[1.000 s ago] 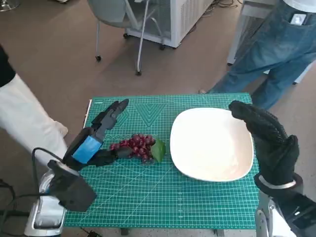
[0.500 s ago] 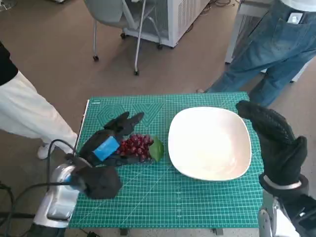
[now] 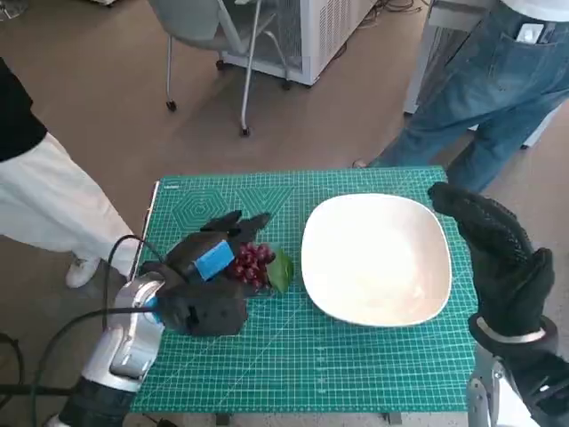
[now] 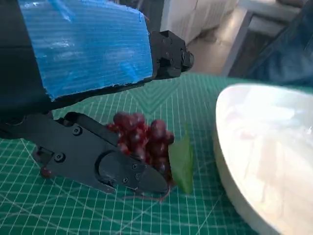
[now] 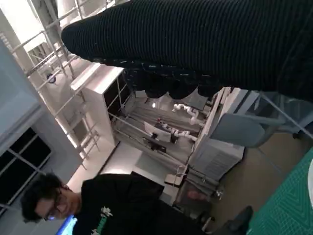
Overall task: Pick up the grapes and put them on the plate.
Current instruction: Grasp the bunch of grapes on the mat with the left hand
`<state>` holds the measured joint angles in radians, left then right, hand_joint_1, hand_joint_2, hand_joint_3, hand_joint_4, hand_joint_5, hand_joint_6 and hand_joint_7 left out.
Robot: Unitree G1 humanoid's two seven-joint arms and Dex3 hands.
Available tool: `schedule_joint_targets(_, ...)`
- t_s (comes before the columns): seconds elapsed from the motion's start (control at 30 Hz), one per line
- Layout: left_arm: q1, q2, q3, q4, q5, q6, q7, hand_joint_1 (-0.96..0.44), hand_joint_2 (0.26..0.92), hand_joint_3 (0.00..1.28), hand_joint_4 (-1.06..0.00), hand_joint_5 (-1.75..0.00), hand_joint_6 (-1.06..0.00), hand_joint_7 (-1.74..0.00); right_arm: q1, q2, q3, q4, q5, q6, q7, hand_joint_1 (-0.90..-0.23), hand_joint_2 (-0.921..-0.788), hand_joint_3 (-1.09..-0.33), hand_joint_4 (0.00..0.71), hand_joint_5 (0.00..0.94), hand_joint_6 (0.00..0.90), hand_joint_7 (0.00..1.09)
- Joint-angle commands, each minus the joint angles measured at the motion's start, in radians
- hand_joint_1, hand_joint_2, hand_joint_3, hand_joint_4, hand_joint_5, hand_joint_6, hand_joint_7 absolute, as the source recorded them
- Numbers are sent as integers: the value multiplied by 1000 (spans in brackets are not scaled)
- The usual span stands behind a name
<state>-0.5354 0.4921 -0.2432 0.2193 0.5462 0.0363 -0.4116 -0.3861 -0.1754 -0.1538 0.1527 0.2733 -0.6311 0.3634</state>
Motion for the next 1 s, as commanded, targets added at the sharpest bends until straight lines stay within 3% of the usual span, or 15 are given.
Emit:
schedule_joint_targets(0.03, -37, -9, -32, 36, 23, 10, 5, -487, 752, 0, -37, -1, -206, -19, 18, 0, -4, 9, -11, 0, -9, -565, -921, -606, 371, 1, 82, 567)
schedule_joint_targets(1.0, -219, -120, -172, 391, 116, 100, 73, -440, 748, 0, -35, 0, -225, -7, 28, -2, 3, -14, 15, 28, 2, -568, -921, -609, 370, 0, 85, 549)
